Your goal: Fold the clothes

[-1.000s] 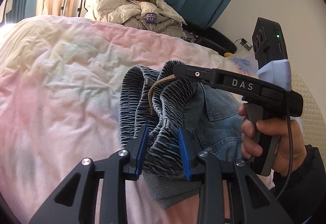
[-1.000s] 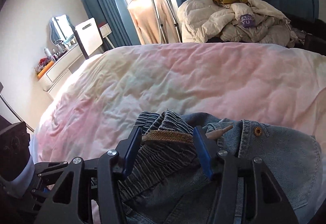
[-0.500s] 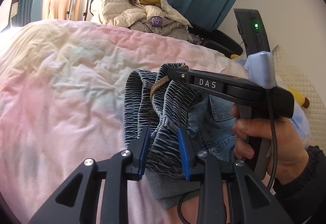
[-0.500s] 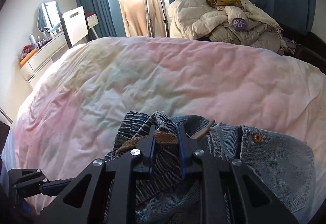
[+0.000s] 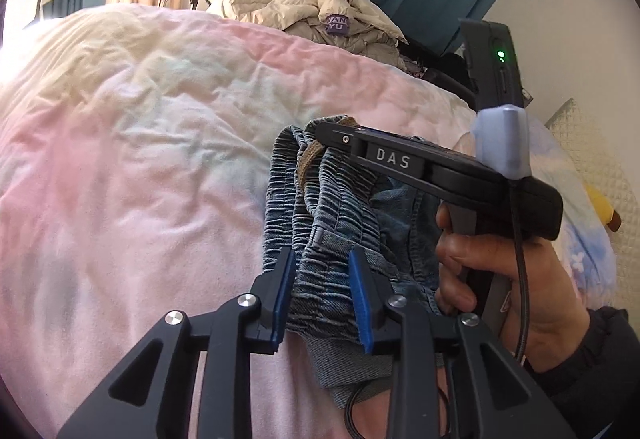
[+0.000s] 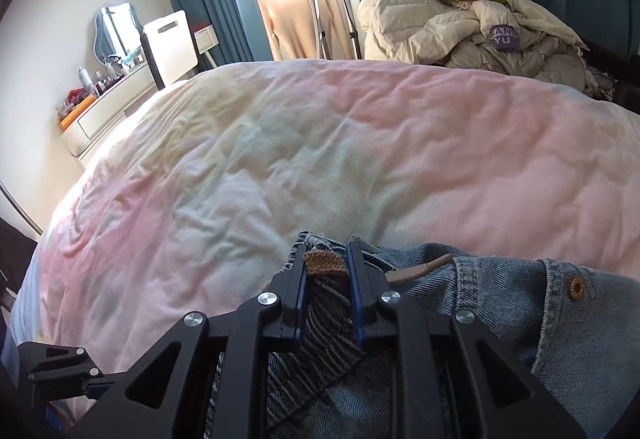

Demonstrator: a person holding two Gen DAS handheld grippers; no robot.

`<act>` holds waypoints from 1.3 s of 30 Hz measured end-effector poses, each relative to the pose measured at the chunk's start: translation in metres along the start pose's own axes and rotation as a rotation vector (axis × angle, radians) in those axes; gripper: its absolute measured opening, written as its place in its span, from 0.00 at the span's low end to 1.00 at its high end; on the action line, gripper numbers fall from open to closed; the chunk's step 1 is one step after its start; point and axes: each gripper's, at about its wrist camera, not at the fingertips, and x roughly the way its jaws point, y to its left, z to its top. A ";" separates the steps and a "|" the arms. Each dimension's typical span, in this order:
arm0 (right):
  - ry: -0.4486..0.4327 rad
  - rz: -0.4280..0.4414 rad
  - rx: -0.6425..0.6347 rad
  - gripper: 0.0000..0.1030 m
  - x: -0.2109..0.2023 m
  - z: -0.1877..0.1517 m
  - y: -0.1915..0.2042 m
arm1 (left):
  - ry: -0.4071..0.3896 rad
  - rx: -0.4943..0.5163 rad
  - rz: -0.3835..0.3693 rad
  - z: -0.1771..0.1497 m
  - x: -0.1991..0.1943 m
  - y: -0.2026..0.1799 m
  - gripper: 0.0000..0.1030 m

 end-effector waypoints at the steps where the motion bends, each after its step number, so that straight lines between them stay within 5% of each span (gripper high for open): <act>1: -0.011 0.012 -0.010 0.26 -0.002 0.000 0.002 | 0.007 -0.017 -0.015 0.001 0.000 0.002 0.28; 3: -0.038 0.035 -0.024 0.34 -0.012 0.000 0.005 | 0.015 -0.037 -0.039 0.001 -0.001 0.004 0.28; 13: -0.165 0.039 0.082 0.35 -0.124 -0.024 -0.007 | -0.032 -0.176 -0.230 0.000 -0.031 0.016 0.47; 22: -0.267 -0.083 0.281 0.40 -0.235 -0.091 -0.048 | 0.097 -0.220 -0.207 -0.032 -0.028 0.018 0.63; 27: -0.323 -0.154 0.411 0.47 -0.290 -0.126 -0.082 | 0.180 -0.346 -0.255 -0.041 -0.002 0.025 0.67; 31: -0.369 -0.159 0.557 0.49 -0.302 -0.142 -0.122 | 0.257 -0.448 -0.299 -0.047 0.014 0.034 0.67; 39: -0.211 -0.143 0.667 0.49 -0.256 -0.144 -0.162 | 0.275 -0.426 -0.320 -0.049 0.026 0.031 0.67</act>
